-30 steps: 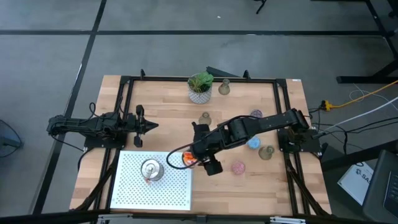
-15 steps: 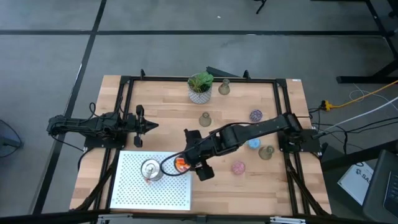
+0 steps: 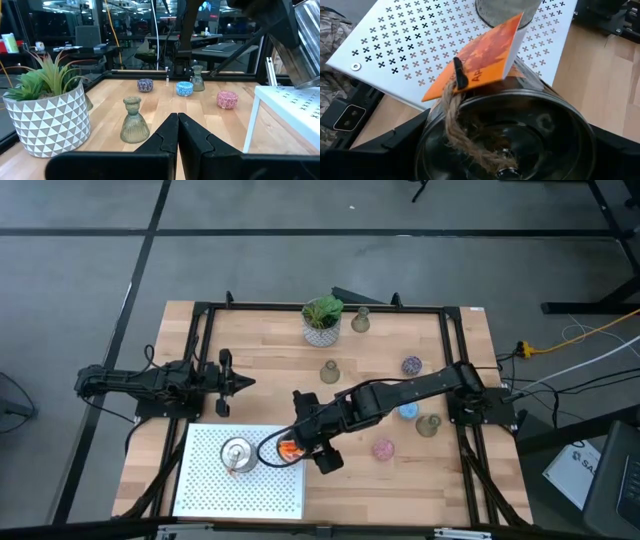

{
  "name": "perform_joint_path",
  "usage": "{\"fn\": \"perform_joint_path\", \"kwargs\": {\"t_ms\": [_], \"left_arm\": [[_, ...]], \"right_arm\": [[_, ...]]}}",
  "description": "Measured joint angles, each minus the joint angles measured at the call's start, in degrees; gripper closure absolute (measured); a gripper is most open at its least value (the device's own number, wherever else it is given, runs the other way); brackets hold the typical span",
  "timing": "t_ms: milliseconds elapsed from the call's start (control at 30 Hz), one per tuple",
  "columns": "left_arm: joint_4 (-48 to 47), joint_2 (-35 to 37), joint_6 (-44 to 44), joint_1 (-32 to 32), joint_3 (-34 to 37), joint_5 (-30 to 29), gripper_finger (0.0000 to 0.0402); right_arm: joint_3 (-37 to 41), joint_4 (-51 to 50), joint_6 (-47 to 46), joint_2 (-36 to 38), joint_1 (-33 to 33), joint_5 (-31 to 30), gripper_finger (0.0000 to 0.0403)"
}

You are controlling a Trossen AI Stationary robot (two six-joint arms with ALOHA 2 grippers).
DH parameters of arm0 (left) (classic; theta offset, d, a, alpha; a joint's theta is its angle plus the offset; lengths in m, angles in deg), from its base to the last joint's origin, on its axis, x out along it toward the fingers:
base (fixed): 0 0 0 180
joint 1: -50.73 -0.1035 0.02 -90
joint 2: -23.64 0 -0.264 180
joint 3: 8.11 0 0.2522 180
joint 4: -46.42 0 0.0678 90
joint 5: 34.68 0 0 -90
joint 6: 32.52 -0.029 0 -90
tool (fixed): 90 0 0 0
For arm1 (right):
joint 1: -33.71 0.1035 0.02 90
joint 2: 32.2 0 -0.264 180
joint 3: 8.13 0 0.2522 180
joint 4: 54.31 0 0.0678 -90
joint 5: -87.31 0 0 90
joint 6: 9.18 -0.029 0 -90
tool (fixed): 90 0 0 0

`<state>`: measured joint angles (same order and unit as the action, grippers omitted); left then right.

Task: Pick & Place candle stick holders
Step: Put the silver scented candle on the shelf

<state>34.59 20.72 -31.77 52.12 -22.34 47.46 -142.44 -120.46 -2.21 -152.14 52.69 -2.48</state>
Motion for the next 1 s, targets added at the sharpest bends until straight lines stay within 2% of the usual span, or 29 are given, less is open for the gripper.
{"fn": "perform_joint_path", "kwargs": {"t_ms": [233, 367, 800, 1000], "left_arm": [[0.0, 0.0, 0.0, 0.0, 0.0, 0.0, 0.0398], [0.0, 0.0, 0.0, 0.0, 0.0, 0.0, 0.0398], [0.0, 0.0, 0.0, 0.0, 0.0, 0.0, 0.0398], [0.0, 0.0, 0.0, 0.0, 0.0, 0.0, 0.0398]], "right_arm": [[0.1, 0.4, 0.2, 0.0, 0.0, 0.7, 0.0013], [0.2, 2.0, 0.2, -0.1, 0.0, 3.1, 0.0012], [0.2, 7.0, 1.0, 0.0, -0.2, 3.0, 0.0008], [0.1, 8.3, 1.4, 2.8, -0.2, 3.3, 0.0008]]}}
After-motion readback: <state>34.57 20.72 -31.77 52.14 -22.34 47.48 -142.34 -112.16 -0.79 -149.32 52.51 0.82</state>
